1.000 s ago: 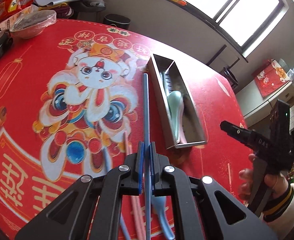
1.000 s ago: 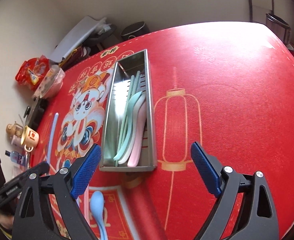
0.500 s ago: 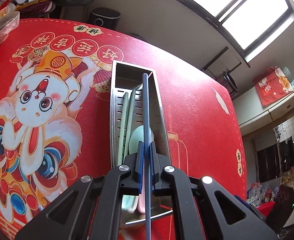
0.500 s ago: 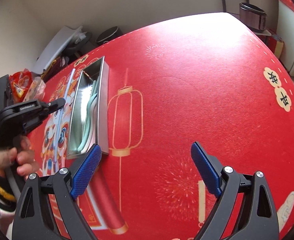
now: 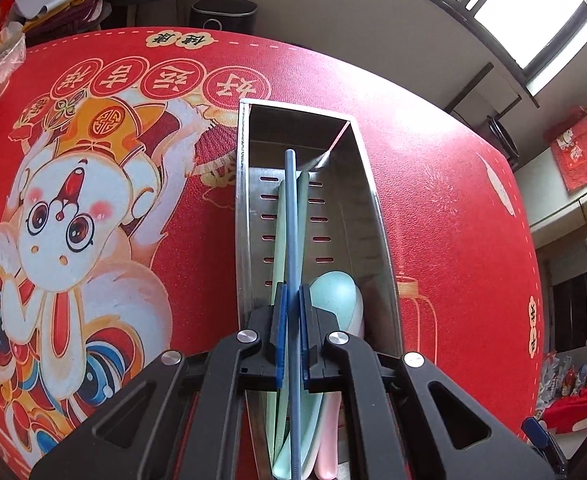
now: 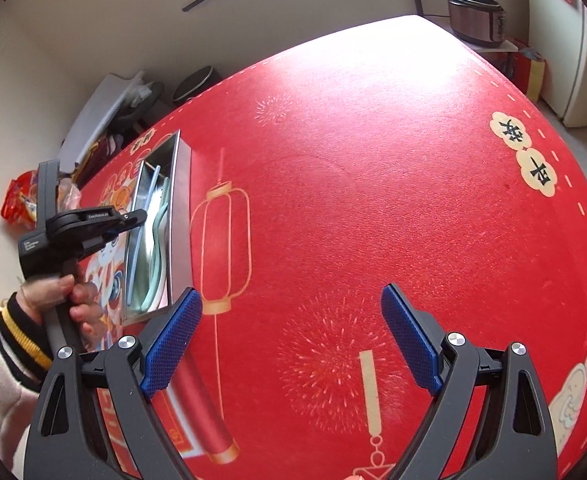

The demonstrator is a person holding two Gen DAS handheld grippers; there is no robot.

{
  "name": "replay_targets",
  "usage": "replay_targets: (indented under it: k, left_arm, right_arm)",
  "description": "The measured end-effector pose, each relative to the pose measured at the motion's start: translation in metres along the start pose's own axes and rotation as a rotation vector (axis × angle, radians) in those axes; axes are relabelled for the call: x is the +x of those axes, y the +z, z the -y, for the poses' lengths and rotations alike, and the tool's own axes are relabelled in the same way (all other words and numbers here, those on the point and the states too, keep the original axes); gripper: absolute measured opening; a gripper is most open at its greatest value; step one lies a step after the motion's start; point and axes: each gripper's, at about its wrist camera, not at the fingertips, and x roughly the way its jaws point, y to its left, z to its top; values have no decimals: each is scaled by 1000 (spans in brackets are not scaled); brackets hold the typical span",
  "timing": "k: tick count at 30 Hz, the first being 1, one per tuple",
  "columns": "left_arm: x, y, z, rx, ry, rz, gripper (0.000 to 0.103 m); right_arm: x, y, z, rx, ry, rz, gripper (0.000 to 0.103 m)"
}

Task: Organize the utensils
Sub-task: 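Lower the blue chopstick into the steel tray and open the left tool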

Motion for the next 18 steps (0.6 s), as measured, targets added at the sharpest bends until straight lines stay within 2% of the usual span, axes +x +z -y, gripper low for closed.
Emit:
replay_targets:
  k: [7,12,18]
  left_arm:
    - [-12,0,2,35,-47,0,6]
    - [-48,-6,3,112,-79,39,7]
    - [-99,-31,-15,202,-84,90,15]
  right_arm:
    - [-8,-2,-2,4,31,16,88]
    - [-13,-6,-15,-11,41,53,88]
    - [-8,-20,-42,-58,71,40,88]
